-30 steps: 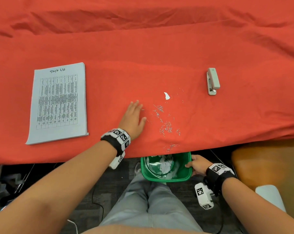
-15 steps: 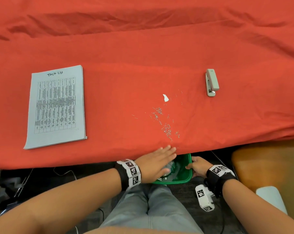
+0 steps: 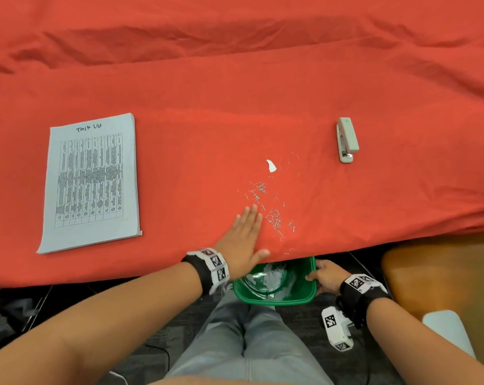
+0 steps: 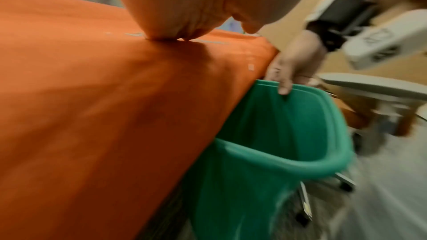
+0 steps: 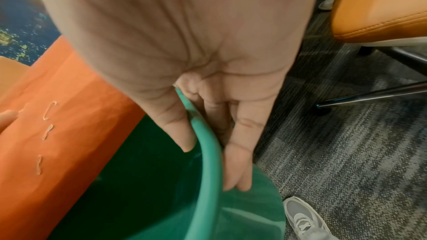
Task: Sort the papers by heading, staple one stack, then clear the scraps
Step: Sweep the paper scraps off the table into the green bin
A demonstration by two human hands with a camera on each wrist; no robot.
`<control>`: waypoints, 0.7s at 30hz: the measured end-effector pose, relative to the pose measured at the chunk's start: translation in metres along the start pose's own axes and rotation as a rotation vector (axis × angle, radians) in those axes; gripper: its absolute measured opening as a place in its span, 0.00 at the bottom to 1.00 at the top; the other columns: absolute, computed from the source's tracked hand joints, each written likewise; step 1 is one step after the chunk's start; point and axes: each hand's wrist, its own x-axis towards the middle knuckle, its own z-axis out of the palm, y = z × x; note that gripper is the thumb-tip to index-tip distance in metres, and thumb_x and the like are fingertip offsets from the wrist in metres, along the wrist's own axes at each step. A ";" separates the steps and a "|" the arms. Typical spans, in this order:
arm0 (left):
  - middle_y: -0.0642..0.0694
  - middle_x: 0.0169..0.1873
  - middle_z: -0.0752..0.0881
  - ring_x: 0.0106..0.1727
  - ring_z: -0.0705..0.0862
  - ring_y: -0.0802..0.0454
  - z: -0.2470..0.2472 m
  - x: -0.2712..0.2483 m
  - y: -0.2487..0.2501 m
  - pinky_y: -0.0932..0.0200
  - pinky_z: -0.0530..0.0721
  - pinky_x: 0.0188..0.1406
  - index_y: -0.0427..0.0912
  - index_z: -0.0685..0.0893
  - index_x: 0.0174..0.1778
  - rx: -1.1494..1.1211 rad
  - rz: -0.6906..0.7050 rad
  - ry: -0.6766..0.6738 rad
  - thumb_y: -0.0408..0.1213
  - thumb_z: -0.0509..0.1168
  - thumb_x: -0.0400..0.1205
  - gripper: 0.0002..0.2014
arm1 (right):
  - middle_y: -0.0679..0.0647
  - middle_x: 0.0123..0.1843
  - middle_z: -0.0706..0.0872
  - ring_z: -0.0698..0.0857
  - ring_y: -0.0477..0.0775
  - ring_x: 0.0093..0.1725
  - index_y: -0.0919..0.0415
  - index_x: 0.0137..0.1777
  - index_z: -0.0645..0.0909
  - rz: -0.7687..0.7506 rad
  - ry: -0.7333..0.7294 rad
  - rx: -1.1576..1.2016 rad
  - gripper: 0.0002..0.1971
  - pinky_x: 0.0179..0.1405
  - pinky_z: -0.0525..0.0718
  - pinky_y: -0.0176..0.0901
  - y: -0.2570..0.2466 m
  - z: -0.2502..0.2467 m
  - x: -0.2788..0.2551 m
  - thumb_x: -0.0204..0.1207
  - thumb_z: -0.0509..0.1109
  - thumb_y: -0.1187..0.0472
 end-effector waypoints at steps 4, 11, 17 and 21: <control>0.43 0.79 0.27 0.82 0.29 0.48 0.011 -0.013 0.026 0.47 0.40 0.84 0.40 0.31 0.81 0.086 0.296 -0.150 0.59 0.44 0.85 0.40 | 0.69 0.48 0.86 0.87 0.65 0.41 0.66 0.51 0.78 0.010 0.003 0.008 0.12 0.29 0.90 0.53 -0.001 -0.001 -0.001 0.76 0.58 0.81; 0.44 0.81 0.29 0.82 0.30 0.48 -0.044 0.028 -0.020 0.50 0.37 0.82 0.43 0.30 0.81 -0.079 -0.058 0.188 0.58 0.44 0.85 0.39 | 0.70 0.49 0.84 0.87 0.65 0.40 0.70 0.55 0.76 0.016 0.018 0.010 0.11 0.29 0.90 0.53 0.000 -0.004 0.000 0.76 0.59 0.80; 0.38 0.82 0.31 0.82 0.30 0.42 -0.050 0.064 -0.035 0.45 0.37 0.83 0.37 0.34 0.82 -0.051 -0.163 0.125 0.63 0.43 0.83 0.43 | 0.66 0.44 0.86 0.87 0.64 0.39 0.66 0.48 0.78 0.033 0.016 0.021 0.12 0.29 0.90 0.52 0.001 -0.005 -0.003 0.77 0.58 0.80; 0.42 0.79 0.26 0.81 0.27 0.45 -0.023 0.043 0.003 0.44 0.38 0.83 0.41 0.29 0.81 0.060 0.124 -0.020 0.67 0.40 0.81 0.44 | 0.67 0.46 0.86 0.87 0.66 0.41 0.67 0.51 0.78 0.030 0.016 0.008 0.12 0.32 0.90 0.55 0.002 -0.006 -0.003 0.77 0.58 0.80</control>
